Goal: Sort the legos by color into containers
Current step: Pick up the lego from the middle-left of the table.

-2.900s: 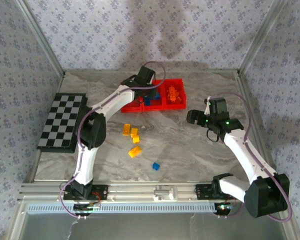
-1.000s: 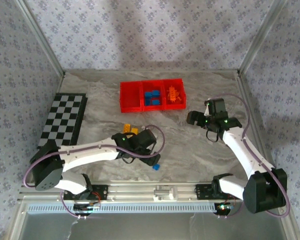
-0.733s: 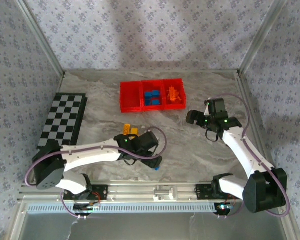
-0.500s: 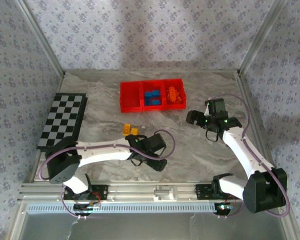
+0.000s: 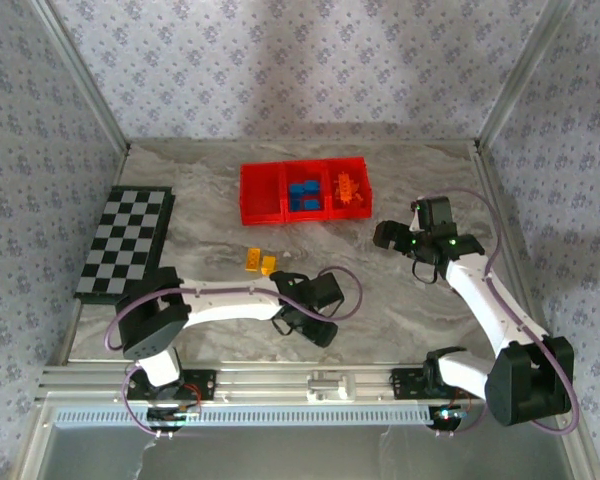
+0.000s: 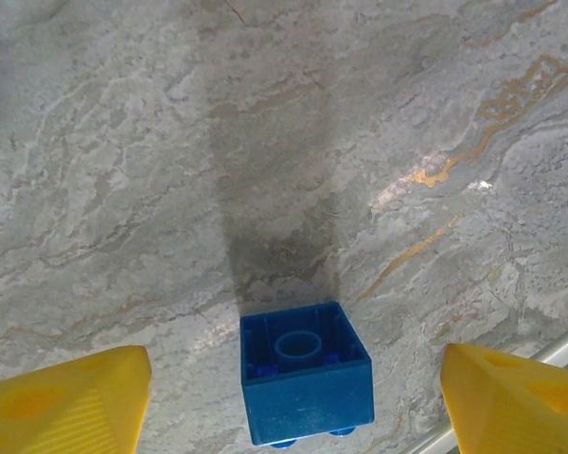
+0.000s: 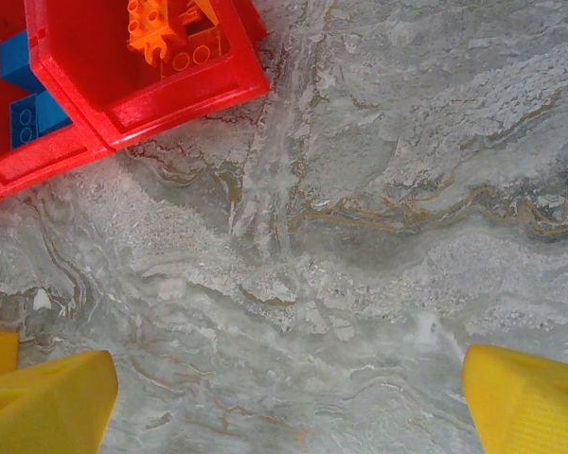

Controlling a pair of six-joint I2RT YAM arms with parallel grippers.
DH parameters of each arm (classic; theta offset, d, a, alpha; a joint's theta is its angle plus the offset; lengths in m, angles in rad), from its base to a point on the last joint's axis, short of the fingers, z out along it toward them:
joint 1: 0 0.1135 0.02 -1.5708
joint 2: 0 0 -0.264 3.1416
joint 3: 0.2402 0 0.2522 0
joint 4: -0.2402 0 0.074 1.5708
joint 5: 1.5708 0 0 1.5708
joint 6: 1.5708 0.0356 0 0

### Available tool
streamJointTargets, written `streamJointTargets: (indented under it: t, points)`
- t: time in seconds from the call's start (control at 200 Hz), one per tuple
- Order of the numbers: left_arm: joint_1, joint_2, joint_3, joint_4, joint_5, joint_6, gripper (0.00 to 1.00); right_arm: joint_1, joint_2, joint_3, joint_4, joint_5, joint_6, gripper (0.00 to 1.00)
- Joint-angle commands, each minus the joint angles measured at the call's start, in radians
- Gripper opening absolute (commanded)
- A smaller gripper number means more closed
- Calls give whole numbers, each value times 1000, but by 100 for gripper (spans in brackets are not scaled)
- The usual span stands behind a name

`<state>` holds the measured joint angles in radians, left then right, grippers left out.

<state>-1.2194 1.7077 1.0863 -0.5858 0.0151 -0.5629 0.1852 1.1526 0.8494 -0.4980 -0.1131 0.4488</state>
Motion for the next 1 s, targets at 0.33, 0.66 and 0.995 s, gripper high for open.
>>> streamJointTargets:
  t: [0.33,0.66,0.995]
  points:
    - [-8,47,41,-54,45,-38,65,-15,-1,-2,-17,-13,-1,96]
    - [-8,100,63,-75,51,-59,54,-22,-1,-8,-12,-22,-3,96]
    - [11,100,72,-70,40,-68,36,-33,-1,-11,-12,-31,-6,96]
